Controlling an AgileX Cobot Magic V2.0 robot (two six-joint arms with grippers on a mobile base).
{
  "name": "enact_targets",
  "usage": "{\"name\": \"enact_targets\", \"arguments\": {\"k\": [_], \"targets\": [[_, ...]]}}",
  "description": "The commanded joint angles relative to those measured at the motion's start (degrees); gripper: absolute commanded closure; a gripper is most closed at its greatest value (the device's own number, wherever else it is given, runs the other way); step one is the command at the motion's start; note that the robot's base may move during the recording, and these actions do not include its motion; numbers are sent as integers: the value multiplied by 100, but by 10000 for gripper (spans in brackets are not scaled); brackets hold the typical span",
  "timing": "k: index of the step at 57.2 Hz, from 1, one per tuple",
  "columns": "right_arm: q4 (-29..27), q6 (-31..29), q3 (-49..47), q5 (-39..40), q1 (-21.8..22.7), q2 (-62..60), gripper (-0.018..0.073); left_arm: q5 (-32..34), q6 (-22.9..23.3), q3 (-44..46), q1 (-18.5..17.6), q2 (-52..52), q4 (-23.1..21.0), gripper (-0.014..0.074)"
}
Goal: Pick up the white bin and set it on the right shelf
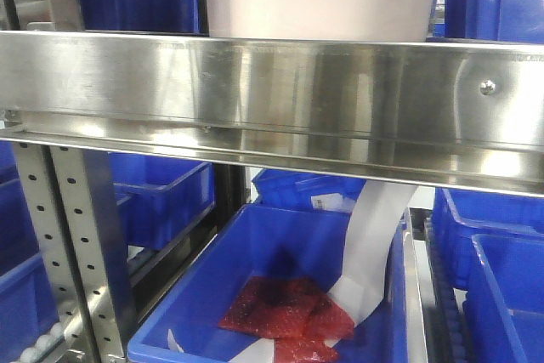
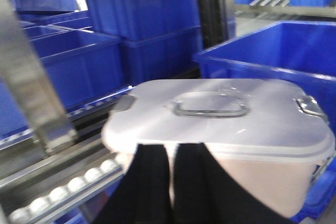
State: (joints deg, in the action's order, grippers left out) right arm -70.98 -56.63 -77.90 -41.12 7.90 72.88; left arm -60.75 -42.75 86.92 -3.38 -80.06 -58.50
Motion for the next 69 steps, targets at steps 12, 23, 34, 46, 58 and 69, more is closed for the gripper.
{"name": "enact_targets", "arguments": {"k": [12, 23, 34, 46, 58, 69], "targets": [[890, 412, 1300, 532, 29, -1520, 482, -93, 2185, 164, -33, 870, 2406, 639], [1137, 419, 2887, 1131, 29, -2781, 482, -489, 3121, -420, -86, 1105, 3731, 663], [1137, 402, 4313, 2086, 29, -4123, 482, 266, 3234, -1706, -136, 1846, 4114, 689], [1137, 402, 5210, 2743, 29, -5334, 482, 2381, 3223, -3428, -136, 3384, 4162, 715], [1137, 402, 5357, 3029, 29, -5697, 482, 4181, 3184, -5052, -136, 4718, 4173, 715], [1137, 402, 5357, 2987, 17, -5697, 482, 5279, 3184, -5902, -136, 5328, 4173, 715]]}}
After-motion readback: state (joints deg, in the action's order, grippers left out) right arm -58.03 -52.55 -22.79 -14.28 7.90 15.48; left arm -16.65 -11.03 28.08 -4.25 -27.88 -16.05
